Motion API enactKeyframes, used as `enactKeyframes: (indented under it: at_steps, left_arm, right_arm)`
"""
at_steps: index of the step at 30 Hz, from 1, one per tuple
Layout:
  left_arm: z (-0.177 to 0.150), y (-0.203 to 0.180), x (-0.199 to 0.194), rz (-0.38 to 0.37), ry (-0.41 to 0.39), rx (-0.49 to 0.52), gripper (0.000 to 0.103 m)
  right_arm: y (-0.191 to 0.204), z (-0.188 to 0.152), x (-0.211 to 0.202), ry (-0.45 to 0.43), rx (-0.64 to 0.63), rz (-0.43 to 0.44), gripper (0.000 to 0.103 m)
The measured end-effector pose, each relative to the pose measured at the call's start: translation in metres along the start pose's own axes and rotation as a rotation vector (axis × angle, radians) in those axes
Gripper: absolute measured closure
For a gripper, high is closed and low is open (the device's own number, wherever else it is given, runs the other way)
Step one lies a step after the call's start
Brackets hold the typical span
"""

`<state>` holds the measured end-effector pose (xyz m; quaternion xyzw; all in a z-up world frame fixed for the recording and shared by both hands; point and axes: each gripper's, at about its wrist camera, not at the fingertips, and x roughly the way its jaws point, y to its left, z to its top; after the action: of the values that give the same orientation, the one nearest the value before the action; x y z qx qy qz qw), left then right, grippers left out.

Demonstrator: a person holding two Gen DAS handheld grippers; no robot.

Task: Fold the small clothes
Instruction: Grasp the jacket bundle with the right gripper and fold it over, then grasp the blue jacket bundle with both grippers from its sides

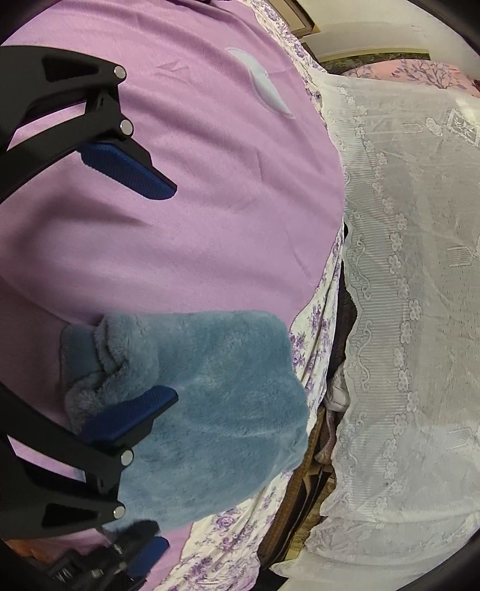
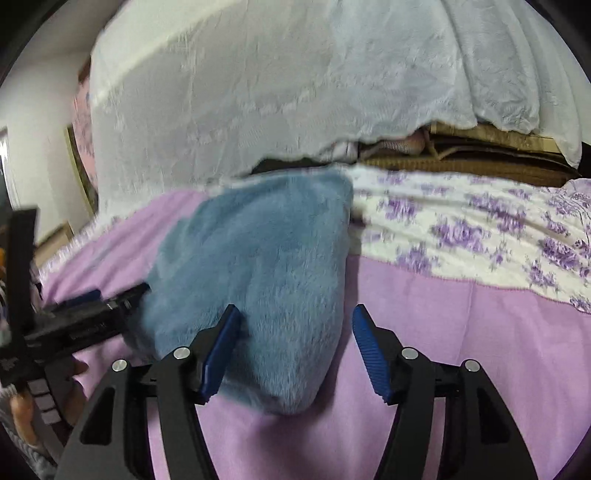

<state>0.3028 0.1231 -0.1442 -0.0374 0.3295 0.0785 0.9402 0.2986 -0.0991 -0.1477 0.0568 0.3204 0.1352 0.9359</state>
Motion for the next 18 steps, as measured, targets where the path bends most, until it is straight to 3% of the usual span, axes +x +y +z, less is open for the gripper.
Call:
enactKeyframes:
  at_steps: [5, 11, 18]
  left_arm:
    - [-0.006, 0.001, 0.001, 0.007, 0.021, 0.013, 0.004]
    - [-0.01, 0.002, -0.009, 0.005, 0.008, 0.015, 0.004]
    - [-0.015, 0.025, -0.022, -0.163, 0.051, -0.092, 0.005]
  right_arm:
    - [-0.004, -0.005, 0.003, 0.041, 0.028, -0.005, 0.032]
    - [-0.01, -0.01, -0.005, 0.031, 0.066, 0.021, 0.03]
    - [-0.016, -0.017, -0.02, 0.009, 0.123, 0.052, 0.026]
